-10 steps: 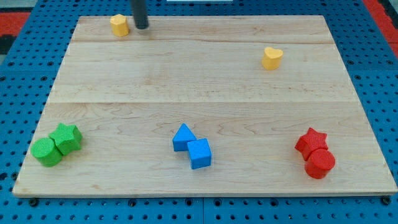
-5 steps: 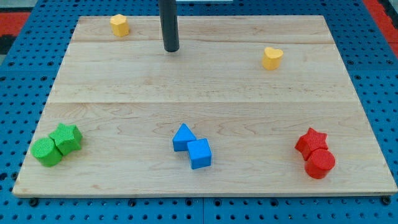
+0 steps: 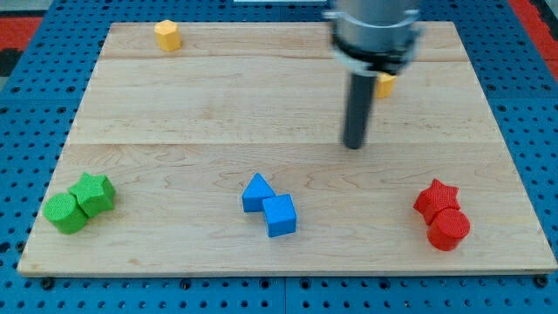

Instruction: Move the yellow hexagon to the top left

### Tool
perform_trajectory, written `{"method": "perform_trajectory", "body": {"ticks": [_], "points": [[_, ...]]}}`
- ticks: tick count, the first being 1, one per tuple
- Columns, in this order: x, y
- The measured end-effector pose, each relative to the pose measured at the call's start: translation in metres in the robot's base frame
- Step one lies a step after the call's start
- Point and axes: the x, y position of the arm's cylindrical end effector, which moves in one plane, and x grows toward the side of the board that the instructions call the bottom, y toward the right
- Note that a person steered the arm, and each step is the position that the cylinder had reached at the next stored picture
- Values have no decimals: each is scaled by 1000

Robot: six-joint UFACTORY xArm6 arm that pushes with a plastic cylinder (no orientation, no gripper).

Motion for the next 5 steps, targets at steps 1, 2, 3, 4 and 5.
{"method": "perform_trajectory", "body": {"ticks": [1,2,3,4,5], "points": [[15,107],[82,169],[151,165],[153,133],[169,117]]}}
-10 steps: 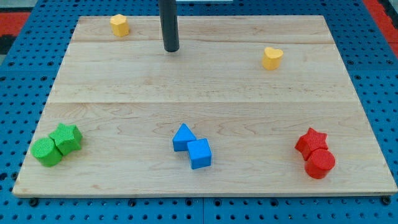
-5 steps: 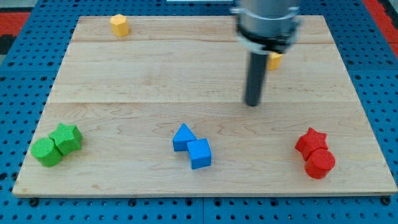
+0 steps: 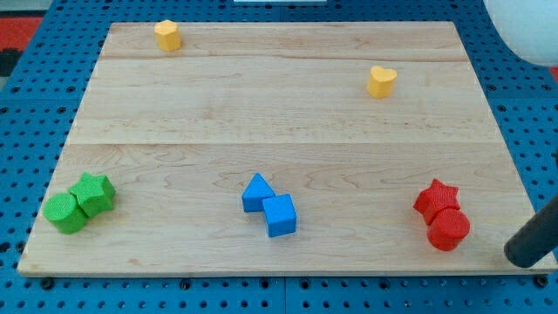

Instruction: Move the yellow hexagon to the top left

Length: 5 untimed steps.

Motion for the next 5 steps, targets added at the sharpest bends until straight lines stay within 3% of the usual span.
{"method": "perform_trajectory", "body": {"ticks": [1,5], "points": [[2,-40],[3,-105]]}}
